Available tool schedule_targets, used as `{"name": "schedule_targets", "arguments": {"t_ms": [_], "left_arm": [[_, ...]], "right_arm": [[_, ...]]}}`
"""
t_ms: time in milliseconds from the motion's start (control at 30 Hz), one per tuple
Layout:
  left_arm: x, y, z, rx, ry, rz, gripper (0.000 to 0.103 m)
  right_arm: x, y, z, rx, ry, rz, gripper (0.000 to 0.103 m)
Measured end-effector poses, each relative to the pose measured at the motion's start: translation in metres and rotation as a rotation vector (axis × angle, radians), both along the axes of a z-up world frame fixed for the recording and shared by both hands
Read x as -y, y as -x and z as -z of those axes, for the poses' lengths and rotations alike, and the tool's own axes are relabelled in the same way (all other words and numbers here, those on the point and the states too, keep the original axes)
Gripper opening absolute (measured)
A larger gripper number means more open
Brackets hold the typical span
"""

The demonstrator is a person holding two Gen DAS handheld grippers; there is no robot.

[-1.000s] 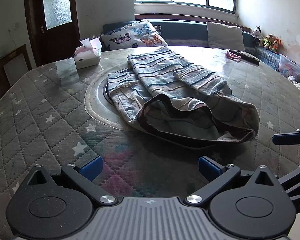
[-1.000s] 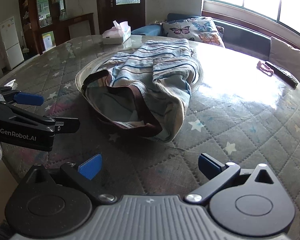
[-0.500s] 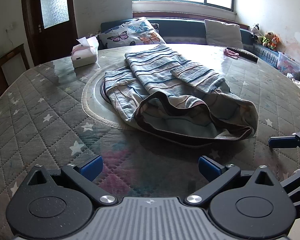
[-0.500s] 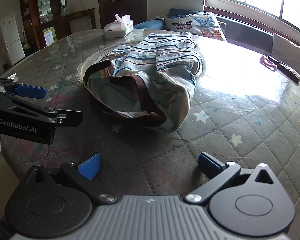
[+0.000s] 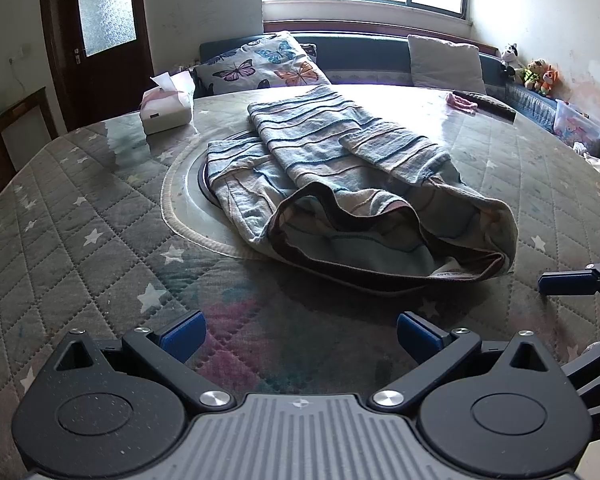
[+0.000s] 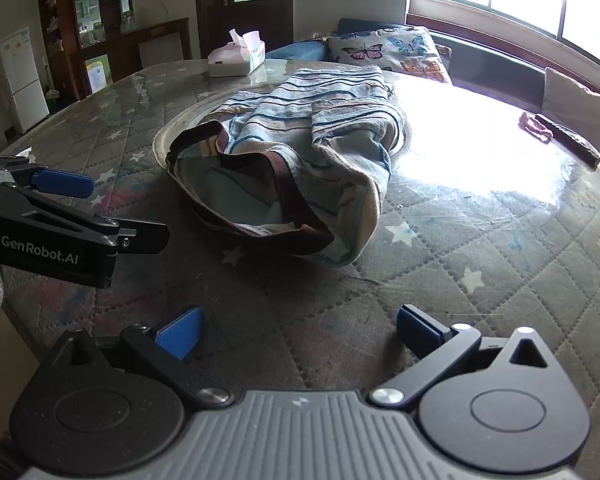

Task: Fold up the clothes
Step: 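Approach the folded striped garment with both tools open, then grasp the striped garment edge with the left tool while the right tool grasps another edge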

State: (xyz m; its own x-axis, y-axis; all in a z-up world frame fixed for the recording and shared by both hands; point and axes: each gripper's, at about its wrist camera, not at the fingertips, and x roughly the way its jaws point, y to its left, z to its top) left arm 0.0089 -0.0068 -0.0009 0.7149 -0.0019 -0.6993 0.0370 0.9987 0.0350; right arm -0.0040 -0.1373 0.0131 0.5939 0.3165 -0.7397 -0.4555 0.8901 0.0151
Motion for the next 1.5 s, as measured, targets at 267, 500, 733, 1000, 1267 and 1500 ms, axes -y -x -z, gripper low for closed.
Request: {"name": "schedule_targets", "arguments": {"t_ms": [267,500,733,1000,1267,1500], "left_arm": [[0.0,-0.004,0.0,-0.006,-0.003,-0.003,0.103],[-0.001,-0.008,0.001,-0.015,-0.004,-0.004,0.103],[-0.004,-0.013,0.002,-0.022,-0.001,-0.009,0.103],[-0.009,-0.018,-0.002,-0.02,0.003,-0.015,0.103],[-0.015,-0.026,-0.005,-0.033,0.011,-0.024,0.103],[-0.025,-0.041,-0.017,-0.001,-0.002,-0.028,0.103]], "right_arm": [[-0.005,-0.003,-0.003,0.015,0.012,-0.002,0.103],[-0.006,-0.008,-0.005,0.015,0.007,0.001,0.103],[-0.006,-0.011,-0.008,0.018,0.002,0.003,0.103],[-0.007,-0.015,-0.015,0.029,-0.009,-0.002,0.103],[-0.01,-0.022,-0.026,0.045,-0.022,-0.017,0.103],[-0.01,-0.036,-0.032,0.034,-0.039,-0.023,0.103]]}}
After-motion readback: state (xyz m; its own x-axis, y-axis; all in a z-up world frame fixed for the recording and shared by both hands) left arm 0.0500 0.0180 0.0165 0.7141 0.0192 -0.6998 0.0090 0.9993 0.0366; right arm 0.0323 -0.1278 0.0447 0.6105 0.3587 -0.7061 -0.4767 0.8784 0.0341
